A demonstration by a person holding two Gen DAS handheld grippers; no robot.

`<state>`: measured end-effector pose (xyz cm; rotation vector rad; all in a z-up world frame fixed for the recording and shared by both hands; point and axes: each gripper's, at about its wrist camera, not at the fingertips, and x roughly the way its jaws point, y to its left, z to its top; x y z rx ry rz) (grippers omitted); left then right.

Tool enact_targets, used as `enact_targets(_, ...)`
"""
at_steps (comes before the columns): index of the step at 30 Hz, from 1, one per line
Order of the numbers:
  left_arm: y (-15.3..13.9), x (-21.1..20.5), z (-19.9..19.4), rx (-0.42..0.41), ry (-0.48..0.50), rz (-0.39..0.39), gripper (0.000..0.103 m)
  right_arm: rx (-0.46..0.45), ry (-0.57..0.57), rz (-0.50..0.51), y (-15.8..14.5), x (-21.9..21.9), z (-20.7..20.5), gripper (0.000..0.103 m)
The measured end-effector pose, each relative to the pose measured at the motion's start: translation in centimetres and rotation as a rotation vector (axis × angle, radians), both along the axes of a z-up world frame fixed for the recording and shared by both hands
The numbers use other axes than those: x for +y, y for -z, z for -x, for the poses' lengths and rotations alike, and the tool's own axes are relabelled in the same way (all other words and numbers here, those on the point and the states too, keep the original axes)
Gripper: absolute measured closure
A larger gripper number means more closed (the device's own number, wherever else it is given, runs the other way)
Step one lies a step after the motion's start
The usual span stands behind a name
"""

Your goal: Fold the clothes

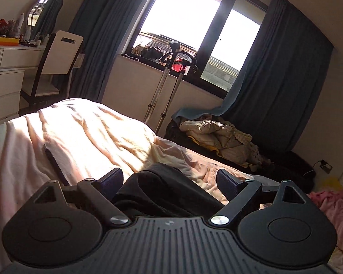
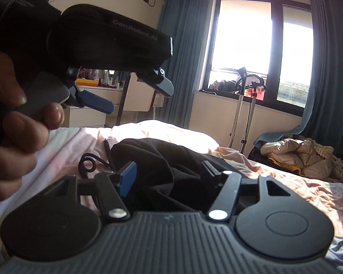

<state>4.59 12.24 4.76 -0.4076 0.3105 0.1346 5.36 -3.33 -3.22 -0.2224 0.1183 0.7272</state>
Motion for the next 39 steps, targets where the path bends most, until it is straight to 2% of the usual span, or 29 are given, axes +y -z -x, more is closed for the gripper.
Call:
enact_targets(2,0.4,-1.8,-0.5,0.022,0.024,-0.011,0.010,-0.005,0.037,-0.010,-0.8,-2.8,0.5,0.037)
enact_targets(5,1.7,-3.4,-1.8,0.060,-0.026,-0.077,0.010,-0.009,0.144,-0.028,-1.0,-7.1,0.6,0.037)
enact_targets(10,4.3,-3.2,-2.7,0.110,-0.039,-0.086,0.010,0.096,0.298,-0.095,1.8,-12.2,-0.6,0.038)
enact_targets(14,5.5,-2.5,-3.1,0.170,-0.099,-0.095,0.010,0.142,0.321,-0.107,3.3,-12.0,-1.9,0.037)
enact_targets(16,5.9,-1.9,-3.2,0.196,-0.122,-0.059,0.010,0.179,0.320,-0.116,4.1,-11.4,-2.5,0.037)
enact_targets(18,6.2,-1.4,-3.3,0.212,-0.140,-0.027,0.010,0.218,0.315,-0.075,5.6,-10.4,-2.9,0.037)
enact_targets(22,6.0,-1.7,-3.3,0.214,-0.145,-0.050,0.010,0.241,0.300,-0.041,7.6,-9.3,-3.1,0.037)
enact_targets(27,5.4,-2.6,-2.3,0.214,-0.115,-0.077,0.009,0.264,0.300,-0.059,7.5,-9.7,-2.9,0.037)
enact_targets(29,5.0,-2.6,-1.5,0.203,-0.095,-0.063,0.009,0.261,0.308,-0.062,7.2,-10.1,-2.6,0.037)
enact_targets(33,4.2,-2.8,0.0,0.158,-0.046,-0.018,0.008,0.254,0.323,-0.141,6.1,-11.4,-2.5,0.037)
enact_targets(39,3.9,-3.8,0.4,0.076,0.006,-0.024,0.008,0.235,0.299,-0.096,6.1,-10.2,-2.5,0.037)
